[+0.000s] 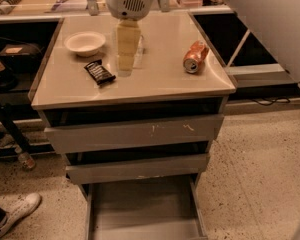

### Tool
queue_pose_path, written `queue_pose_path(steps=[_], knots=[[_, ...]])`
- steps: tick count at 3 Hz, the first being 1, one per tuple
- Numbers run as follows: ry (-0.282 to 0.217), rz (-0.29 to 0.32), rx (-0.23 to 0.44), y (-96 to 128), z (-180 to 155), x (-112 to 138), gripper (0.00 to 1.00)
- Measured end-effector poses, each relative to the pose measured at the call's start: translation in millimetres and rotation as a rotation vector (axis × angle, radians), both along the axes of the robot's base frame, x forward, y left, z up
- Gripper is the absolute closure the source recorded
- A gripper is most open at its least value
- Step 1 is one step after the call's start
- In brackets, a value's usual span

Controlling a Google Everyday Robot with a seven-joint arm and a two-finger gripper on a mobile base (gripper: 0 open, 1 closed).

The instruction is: Place rxbar chocolate into bottom drawer

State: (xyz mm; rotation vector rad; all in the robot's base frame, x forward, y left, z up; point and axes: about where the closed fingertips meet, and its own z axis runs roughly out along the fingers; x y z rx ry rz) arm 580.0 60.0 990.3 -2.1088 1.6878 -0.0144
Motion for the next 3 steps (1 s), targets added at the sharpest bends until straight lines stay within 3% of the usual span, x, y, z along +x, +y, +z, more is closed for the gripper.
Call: queue_pose_path(steps=[1,2,3], knots=[[-0.006,0.043,0.008,33,-3,47,0.00],[-0.006,0.043,0.008,33,-4,48,0.00],[-0.003,0.050,-0.007,37,-13,65,0.00]])
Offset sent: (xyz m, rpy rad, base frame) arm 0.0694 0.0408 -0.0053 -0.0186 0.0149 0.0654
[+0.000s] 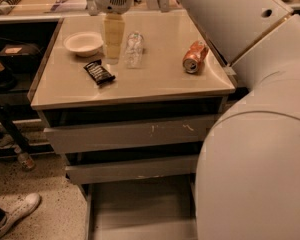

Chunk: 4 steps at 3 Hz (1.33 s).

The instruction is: Place rxbar chocolate into bottom drawer

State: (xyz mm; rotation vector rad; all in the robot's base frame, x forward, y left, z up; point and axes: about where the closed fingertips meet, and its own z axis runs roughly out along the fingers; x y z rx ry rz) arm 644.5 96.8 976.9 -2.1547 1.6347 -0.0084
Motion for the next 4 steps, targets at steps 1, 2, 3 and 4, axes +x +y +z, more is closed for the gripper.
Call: queue_pose_path(steps=[1,2,3,4], knots=[[0.005,0.009,-0.017,2,-7,16,0.00],[0.010,0.010,-0.021,3,-13,30,0.00],[0.019,0.009,-0.021,2,-22,42,0.00],[0.024,0.019,-0.026,8,-30,52,0.00]])
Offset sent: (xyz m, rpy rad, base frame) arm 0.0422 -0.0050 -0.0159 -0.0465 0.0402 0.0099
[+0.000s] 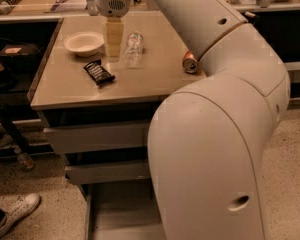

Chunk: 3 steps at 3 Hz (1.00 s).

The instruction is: Place rxbar chocolate into bottom drawer

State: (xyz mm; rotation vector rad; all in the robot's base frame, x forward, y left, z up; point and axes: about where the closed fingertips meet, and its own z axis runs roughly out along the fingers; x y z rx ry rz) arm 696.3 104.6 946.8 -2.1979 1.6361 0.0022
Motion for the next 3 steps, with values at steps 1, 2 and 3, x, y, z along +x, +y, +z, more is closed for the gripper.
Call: queue_pose_path(steps=[1,2,3], knots=[[0.013,0.013,-0.002,5,-12,8,0.00],[0.028,0.023,0.000,9,-24,15,0.00],[0.071,0.035,0.018,18,-49,20,0.00]])
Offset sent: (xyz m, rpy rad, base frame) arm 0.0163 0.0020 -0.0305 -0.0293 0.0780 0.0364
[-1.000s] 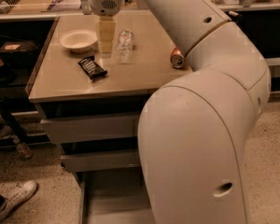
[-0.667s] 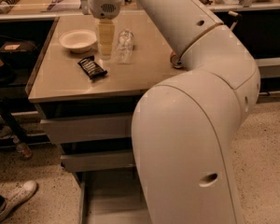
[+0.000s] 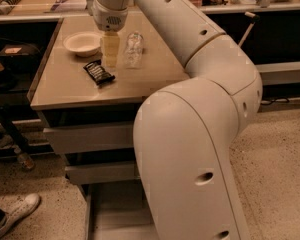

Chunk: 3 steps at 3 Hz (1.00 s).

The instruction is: Place rxbar chocolate into bottom drawer

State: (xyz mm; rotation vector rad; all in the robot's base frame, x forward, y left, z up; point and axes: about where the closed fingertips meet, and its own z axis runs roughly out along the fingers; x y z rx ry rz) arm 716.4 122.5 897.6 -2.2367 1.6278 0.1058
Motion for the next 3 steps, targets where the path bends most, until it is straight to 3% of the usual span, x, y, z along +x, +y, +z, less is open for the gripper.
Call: queue_pose_path(steps=[2,3], knots=[[-0.006,0.016,0.006,14,-12,3,0.00],[0.024,0.019,0.013,23,-33,-3,0.00]])
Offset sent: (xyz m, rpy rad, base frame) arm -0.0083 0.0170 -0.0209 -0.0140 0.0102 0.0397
